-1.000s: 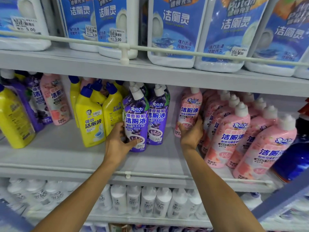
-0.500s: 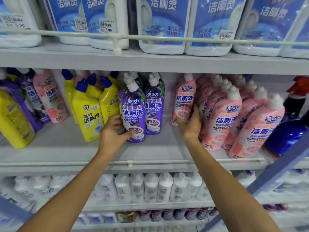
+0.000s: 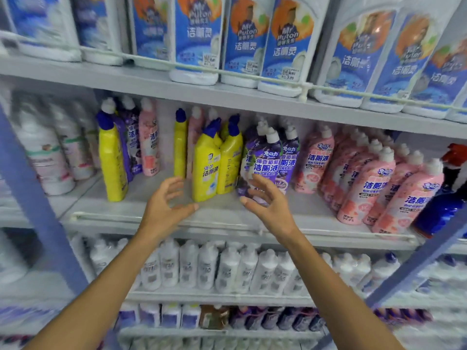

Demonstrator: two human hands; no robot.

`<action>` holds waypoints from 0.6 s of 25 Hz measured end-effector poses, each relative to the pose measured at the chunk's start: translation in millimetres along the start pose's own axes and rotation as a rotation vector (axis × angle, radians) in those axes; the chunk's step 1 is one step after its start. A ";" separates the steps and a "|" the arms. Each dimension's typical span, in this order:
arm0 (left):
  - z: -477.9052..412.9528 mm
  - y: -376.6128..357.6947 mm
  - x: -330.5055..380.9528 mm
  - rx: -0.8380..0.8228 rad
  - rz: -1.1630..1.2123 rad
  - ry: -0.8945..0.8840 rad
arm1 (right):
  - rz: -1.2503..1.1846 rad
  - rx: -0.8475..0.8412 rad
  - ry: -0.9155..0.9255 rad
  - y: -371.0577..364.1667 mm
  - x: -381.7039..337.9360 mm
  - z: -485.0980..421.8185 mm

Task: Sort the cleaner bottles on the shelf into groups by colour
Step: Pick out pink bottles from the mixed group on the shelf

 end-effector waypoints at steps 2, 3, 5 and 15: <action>7.7 30.1 0.3 0.017 -0.014 0.007 | -0.006 -0.033 0.016 -33.8 -8.0 -3.9; 10.1 45.7 0.5 0.026 -0.021 0.016 | -0.012 -0.049 0.020 -51.1 -13.1 -6.7; 10.1 67.9 5.5 0.021 -0.022 0.030 | -0.016 -0.074 0.033 -78.8 -19.7 -15.6; -67.7 88.7 30.5 0.159 -0.081 -0.032 | -0.036 -0.184 0.119 -167.6 -47.0 -115.5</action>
Point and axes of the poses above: each hand's wrist, its own z-axis away from the middle knuckle, its own y-axis out of the back of the hand, x = y × z, the point moved 5 cm from there along -z, towards the middle knuckle
